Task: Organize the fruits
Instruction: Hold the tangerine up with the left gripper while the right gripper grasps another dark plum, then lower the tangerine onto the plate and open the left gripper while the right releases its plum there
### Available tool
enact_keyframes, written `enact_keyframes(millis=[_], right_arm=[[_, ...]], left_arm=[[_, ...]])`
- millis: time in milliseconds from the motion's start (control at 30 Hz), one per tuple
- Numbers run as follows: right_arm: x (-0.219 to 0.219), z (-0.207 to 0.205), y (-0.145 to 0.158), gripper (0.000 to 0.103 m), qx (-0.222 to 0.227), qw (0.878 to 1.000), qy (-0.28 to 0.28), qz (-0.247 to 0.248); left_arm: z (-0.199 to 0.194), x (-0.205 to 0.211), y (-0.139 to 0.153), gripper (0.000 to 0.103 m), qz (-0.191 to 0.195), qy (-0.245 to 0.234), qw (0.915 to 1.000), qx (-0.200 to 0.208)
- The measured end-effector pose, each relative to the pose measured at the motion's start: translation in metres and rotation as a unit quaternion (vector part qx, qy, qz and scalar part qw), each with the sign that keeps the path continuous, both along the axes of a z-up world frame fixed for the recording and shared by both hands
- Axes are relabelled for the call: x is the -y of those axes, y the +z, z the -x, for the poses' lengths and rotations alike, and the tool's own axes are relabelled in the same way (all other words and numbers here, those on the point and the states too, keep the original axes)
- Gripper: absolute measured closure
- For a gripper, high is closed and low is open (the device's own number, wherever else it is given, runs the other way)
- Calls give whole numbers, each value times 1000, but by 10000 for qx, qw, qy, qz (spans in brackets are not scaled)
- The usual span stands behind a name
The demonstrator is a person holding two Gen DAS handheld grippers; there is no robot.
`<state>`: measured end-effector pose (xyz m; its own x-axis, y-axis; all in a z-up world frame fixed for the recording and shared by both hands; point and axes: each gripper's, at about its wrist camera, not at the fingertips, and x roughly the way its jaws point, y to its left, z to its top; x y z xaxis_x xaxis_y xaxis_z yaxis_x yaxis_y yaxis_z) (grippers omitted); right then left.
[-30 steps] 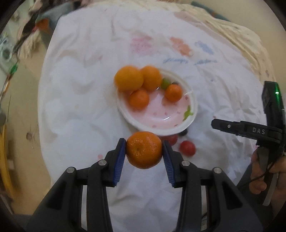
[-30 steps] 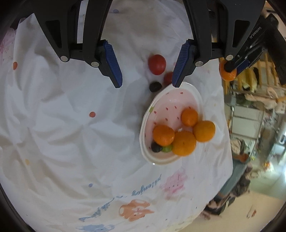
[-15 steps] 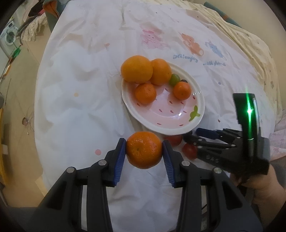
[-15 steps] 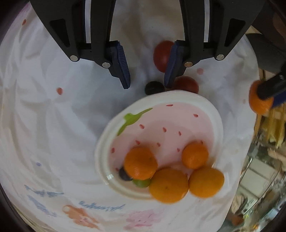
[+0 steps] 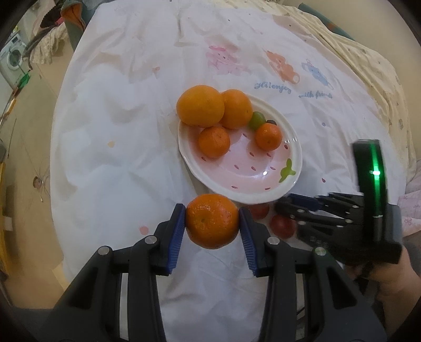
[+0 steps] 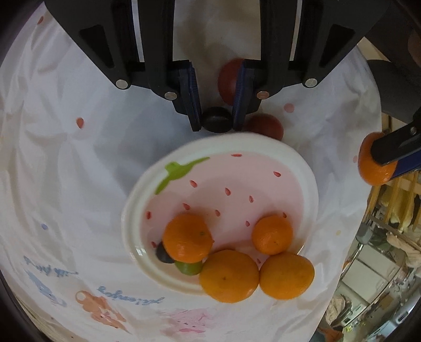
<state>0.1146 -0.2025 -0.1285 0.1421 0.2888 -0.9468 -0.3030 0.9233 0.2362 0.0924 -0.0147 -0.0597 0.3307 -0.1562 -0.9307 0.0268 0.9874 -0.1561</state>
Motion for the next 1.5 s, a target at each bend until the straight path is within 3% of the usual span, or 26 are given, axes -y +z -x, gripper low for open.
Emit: enact_keyframes(millis=[367, 600, 767, 1167, 1500], right_arm=[[60, 14, 55, 78, 343, 9958, -638, -563], [85, 1, 95, 78, 951, 9811, -1185, -1201], [86, -15, 104, 78, 1031, 9740, -1307, -1537], [68, -75, 62, 78, 445, 9825, -1123, -1419], [68, -97, 27, 78, -94, 9808, -1275, -1473]], left_arm=[[-2, -5, -4, 66, -148, 160, 9996, 167], [-4, -7, 9, 66, -202, 181, 9986, 457], [-19, -2, 16, 66, -232, 60, 9988, 422], [-56, 54, -16, 66, -295, -438, 9984, 207], [-83, 57, -41, 66, -99, -337, 9993, 93]])
